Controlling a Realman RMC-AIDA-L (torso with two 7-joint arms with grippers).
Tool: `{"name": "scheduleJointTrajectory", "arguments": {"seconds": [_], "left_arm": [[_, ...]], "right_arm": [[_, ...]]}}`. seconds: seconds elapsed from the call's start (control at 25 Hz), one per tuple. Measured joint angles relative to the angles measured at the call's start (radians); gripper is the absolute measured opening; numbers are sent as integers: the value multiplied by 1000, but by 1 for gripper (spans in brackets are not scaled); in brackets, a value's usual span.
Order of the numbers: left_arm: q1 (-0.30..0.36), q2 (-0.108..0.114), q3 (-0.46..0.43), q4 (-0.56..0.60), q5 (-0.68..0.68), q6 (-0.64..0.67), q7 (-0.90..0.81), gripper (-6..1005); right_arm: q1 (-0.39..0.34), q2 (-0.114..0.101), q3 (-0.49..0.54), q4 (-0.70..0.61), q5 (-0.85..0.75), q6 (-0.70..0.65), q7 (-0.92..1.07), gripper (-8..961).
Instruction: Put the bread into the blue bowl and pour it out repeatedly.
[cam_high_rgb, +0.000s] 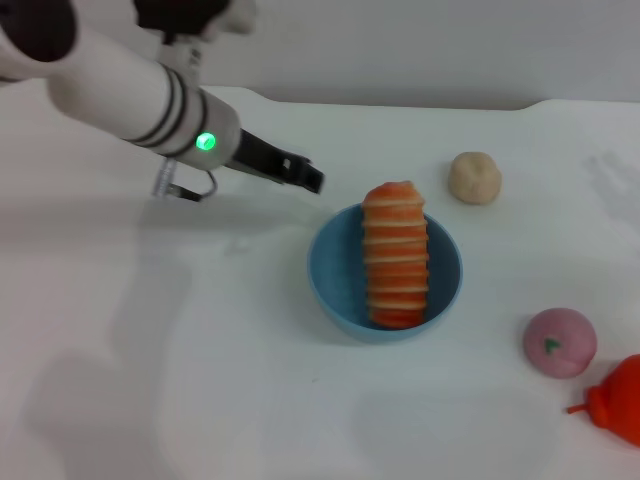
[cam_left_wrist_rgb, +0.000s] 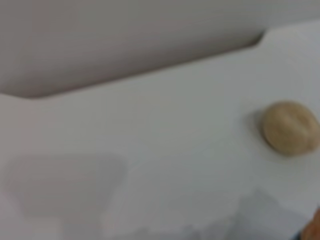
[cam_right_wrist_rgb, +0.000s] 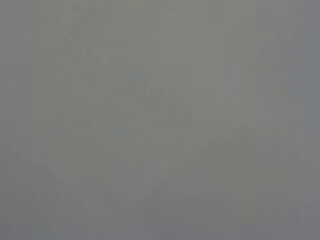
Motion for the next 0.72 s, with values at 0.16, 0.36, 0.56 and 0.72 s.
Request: {"name": "scheduleJointTrajectory", "arguments": {"seconds": [0.16,0.36,0.56,0.72], "left_arm": [[79,0,-75,97,21,23,27,485],[216,-6,-110,185,-20,228,110,484],[396,-9,87,176,-155,790,220,483],[486,-10,336,90,-162,1312,220,481]], "right_arm": [[3,0,8,0,1,-1,0,434],[8,-3,15,0,1,0,-4,434],[9,-3,70,13,2,2,-4,434],[3,-2,129,41,2,-1,-4,434]]}}
